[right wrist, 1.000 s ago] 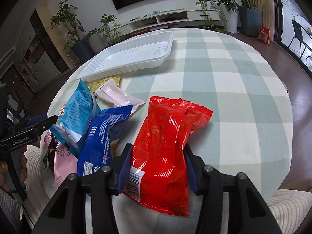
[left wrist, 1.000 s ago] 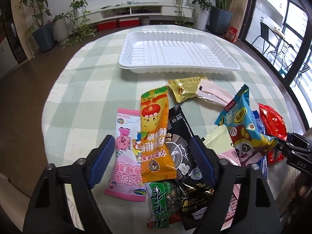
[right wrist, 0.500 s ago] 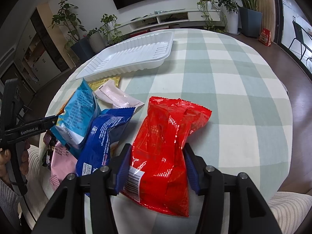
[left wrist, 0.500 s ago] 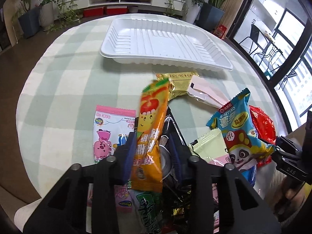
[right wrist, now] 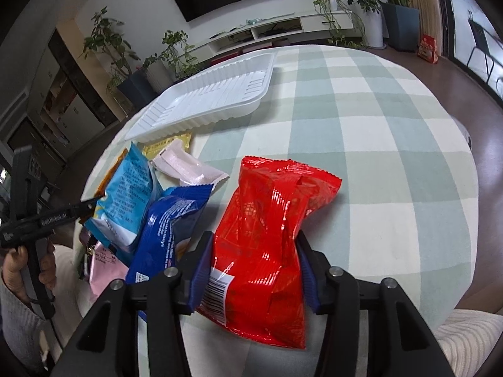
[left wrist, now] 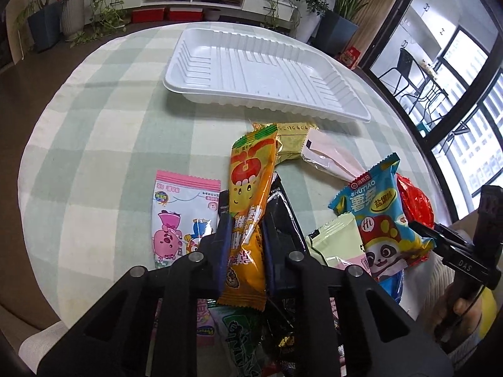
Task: Organize snacks
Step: 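Carry the orange stick and red bag into the white tray and release both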
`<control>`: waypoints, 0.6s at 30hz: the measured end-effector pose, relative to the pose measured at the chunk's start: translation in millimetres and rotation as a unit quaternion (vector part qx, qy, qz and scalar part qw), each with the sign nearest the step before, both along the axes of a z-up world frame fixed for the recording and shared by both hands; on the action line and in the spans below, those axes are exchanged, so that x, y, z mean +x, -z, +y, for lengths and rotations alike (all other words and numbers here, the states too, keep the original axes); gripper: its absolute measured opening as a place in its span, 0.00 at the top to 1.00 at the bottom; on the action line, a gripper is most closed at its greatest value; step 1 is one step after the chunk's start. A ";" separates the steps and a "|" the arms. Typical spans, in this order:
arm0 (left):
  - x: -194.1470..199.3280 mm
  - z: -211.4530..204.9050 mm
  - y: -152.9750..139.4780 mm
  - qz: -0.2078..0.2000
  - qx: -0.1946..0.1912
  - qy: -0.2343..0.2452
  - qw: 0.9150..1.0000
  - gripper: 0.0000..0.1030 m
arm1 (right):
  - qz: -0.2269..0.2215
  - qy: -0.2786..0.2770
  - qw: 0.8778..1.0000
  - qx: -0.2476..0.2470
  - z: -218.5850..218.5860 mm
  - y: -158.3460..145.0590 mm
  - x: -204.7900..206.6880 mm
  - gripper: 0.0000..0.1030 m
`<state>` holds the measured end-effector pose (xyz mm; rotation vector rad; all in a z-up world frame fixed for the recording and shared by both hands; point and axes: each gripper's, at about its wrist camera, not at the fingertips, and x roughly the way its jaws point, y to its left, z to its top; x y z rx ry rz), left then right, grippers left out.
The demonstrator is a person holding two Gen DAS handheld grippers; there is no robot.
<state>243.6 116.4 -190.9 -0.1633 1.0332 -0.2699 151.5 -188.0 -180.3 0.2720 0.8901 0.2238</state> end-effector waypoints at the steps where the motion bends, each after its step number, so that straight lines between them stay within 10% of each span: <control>1: -0.8 0.9 -1.2 0.000 -0.003 0.000 1.000 0.84 | 0.001 -0.001 1.000 0.006 -1.9 0.6 0.5 0.51; 18: 10.3 1.7 -48.0 -0.030 -0.058 0.025 0.998 0.84 | -0.003 -0.021 0.989 0.146 -29.5 -27.9 26.3 0.54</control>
